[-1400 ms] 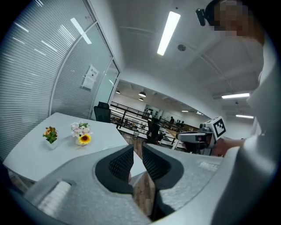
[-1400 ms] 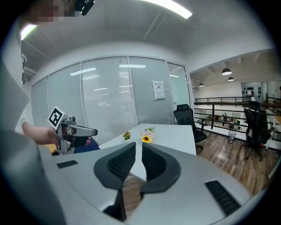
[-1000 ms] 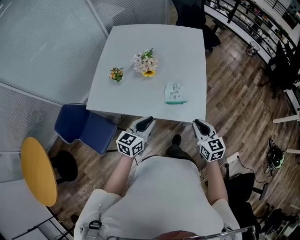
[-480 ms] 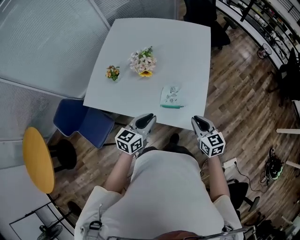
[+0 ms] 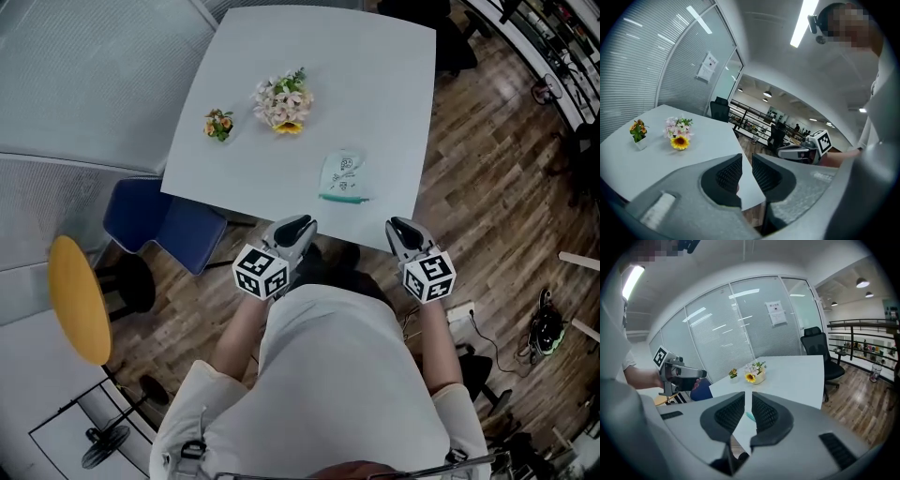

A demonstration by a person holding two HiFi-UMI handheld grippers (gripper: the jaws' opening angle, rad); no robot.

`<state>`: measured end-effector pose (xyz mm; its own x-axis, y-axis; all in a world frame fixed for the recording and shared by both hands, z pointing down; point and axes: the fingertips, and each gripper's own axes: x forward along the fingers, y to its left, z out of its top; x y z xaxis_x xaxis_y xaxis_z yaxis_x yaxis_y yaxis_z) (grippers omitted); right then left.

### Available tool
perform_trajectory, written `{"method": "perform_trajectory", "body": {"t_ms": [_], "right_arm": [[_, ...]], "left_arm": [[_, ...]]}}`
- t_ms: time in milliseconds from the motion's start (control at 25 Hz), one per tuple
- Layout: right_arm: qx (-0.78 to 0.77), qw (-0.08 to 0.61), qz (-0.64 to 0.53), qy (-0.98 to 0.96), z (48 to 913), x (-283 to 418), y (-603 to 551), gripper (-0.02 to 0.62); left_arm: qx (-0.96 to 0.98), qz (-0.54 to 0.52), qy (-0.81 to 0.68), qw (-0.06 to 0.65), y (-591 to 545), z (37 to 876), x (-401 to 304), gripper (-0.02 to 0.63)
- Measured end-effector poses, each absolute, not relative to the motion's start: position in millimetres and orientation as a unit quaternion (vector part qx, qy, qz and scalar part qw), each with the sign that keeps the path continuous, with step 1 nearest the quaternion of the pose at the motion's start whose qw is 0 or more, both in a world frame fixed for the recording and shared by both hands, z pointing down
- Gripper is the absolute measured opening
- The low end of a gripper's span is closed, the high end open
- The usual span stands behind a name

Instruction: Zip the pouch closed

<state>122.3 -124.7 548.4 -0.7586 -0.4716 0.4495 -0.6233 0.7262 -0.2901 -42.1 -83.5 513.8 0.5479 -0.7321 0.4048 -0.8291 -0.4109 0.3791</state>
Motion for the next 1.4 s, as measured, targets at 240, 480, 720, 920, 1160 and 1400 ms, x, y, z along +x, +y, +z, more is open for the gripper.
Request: {"method": "perform_trajectory", "body": {"t_ms": [240, 480, 720, 920, 1160, 1400], "right_arm": [[0.306, 0.193, 0.239, -0.901, 577, 119, -137, 0.04], [0.316, 0.217, 0.244, -0.891, 601, 113, -154, 0.04], [0.316, 0.246, 0.242, -0.884, 636, 109, -167, 0.056], [0.304, 0.281, 0.242, -0.878, 668, 110, -174, 0.069], [0.282, 0.317, 0.23, -0.876, 708, 106, -183, 0.07], [0.253, 0.346, 0.21, -0.879, 748, 98, -193, 0.074]], "left_arm": [[0.845, 0.107, -0.438, 0.289, -100, 545, -35, 0.066], [0.856, 0.14, -0.404, 0.291, -124, 581, -31, 0.066], [0.864, 0.18, -0.37, 0.29, -139, 629, -20, 0.066], [0.862, 0.207, -0.347, 0.305, -142, 669, -4, 0.066], [0.855, 0.223, -0.326, 0.337, -144, 718, 18, 0.066], [0.85, 0.248, -0.313, 0.344, -152, 763, 38, 0.066]]}}
